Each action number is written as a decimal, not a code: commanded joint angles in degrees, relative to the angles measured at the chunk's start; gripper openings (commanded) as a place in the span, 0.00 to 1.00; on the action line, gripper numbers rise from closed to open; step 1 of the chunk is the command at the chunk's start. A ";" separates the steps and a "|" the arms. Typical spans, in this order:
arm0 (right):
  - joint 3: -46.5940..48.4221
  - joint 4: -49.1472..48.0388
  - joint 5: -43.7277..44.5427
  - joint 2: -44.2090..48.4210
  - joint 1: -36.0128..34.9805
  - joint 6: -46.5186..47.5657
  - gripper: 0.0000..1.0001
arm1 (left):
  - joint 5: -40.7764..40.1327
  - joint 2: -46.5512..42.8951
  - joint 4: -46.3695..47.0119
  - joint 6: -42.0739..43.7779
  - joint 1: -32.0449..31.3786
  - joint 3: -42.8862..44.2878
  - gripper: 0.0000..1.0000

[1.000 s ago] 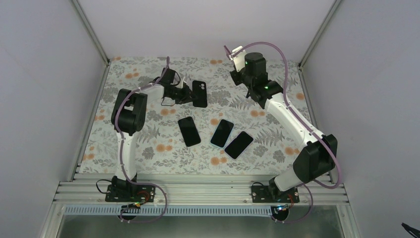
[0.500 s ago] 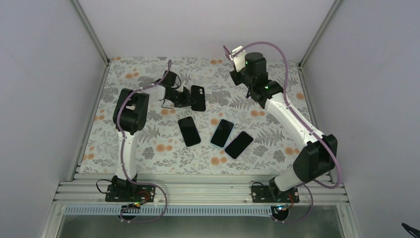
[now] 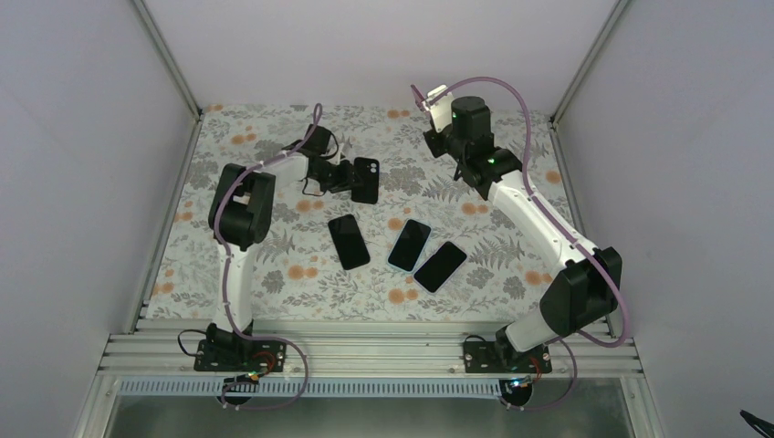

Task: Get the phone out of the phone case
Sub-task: Place the phone case at the center of the board, then place the phone at the center of the board.

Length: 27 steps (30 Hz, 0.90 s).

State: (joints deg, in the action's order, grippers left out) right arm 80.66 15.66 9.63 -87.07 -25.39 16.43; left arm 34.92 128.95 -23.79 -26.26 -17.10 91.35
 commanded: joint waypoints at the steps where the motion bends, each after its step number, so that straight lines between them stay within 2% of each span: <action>1: -0.32 -2.43 -0.49 1.00 0.52 -0.83 0.04 | -10.32 -1.23 -4.30 0.52 -0.07 -1.29 0.37; 6: -0.10 -2.15 -0.97 1.58 0.52 -0.45 0.04 | -13.15 -5.07 -4.07 0.36 -0.31 -2.65 0.54; 11: 0.00 -2.21 -1.54 2.19 0.06 0.45 0.04 | -11.28 -10.90 -2.01 0.73 -0.26 -4.14 0.61; 14: 0.21 -2.26 -1.47 2.37 -0.58 1.99 0.04 | -9.94 -15.55 -0.25 0.37 -0.18 -4.42 0.71; 22: -0.85 -5.73 2.78 3.68 -3.88 9.95 0.04 | -2.75 -27.67 7.91 -3.96 2.48 -4.00 0.82; 27: -4.12 -11.70 8.84 4.38 -7.58 16.60 0.04 | 3.08 -30.22 9.32 -6.78 2.78 -0.49 0.83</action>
State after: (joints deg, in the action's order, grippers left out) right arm 78.26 13.26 12.56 -85.56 -30.22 26.22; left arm 31.90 99.66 -17.23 -29.85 -14.33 88.14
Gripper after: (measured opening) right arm 0.049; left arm 0.824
